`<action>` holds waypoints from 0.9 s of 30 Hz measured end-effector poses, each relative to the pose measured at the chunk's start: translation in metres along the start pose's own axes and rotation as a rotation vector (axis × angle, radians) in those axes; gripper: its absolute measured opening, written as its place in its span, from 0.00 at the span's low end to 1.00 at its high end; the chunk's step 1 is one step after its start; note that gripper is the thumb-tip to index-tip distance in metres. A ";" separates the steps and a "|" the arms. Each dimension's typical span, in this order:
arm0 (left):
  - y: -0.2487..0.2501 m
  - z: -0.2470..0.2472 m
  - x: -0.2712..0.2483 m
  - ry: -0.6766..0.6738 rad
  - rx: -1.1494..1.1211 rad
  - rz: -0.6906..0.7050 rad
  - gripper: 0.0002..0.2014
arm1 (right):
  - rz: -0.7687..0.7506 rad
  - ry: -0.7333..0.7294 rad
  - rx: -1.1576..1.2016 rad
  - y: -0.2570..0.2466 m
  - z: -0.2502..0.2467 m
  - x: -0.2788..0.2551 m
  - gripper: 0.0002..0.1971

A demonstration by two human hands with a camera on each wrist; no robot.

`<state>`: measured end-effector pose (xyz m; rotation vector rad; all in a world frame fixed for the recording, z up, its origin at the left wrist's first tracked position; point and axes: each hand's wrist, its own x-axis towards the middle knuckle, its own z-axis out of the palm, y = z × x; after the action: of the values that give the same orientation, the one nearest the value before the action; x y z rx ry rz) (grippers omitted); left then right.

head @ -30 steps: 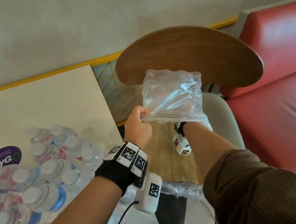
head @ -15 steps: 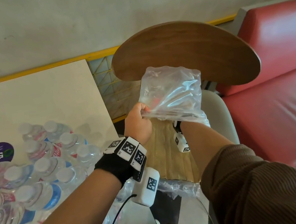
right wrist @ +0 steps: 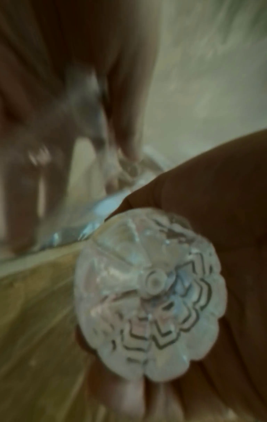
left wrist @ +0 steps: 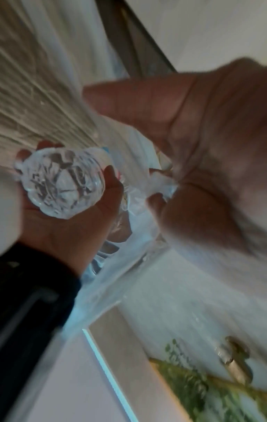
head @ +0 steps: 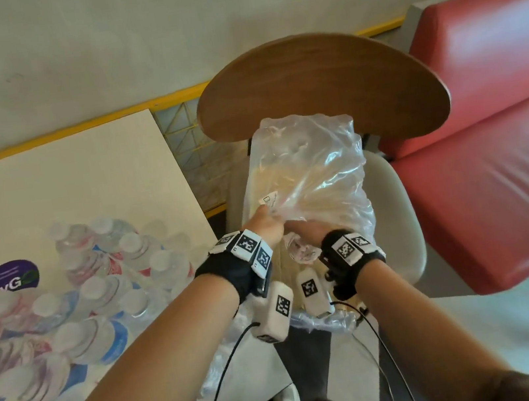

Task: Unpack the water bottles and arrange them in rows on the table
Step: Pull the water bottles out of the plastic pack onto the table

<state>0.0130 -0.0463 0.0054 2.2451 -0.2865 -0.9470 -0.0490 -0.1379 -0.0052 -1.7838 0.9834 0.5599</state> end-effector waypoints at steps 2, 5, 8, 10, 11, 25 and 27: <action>0.009 0.001 0.001 0.024 -0.128 -0.011 0.18 | -0.003 0.008 0.017 0.003 -0.002 -0.011 0.23; 0.015 0.000 0.006 0.163 -0.370 -0.011 0.17 | -0.092 0.110 0.103 0.018 -0.009 -0.016 0.21; 0.019 -0.008 0.004 0.150 -0.533 0.054 0.23 | -0.142 0.148 0.177 0.032 -0.021 -0.026 0.18; 0.022 -0.013 0.000 0.067 -0.470 0.069 0.22 | -0.143 0.095 0.183 0.041 -0.028 -0.036 0.16; 0.022 -0.015 0.000 0.016 -0.407 0.065 0.26 | -0.140 0.058 0.177 0.045 -0.030 -0.040 0.17; -0.004 -0.086 -0.062 -0.133 -0.009 0.131 0.46 | -0.371 -0.328 0.293 0.020 0.028 -0.065 0.35; -0.010 -0.090 -0.064 -0.122 -0.040 0.118 0.47 | -0.401 -0.330 0.273 0.014 0.036 -0.062 0.34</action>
<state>0.0300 0.0340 0.0804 2.1129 -0.4451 -1.0190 -0.0933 -0.0852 0.0189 -1.5254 0.4343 0.4233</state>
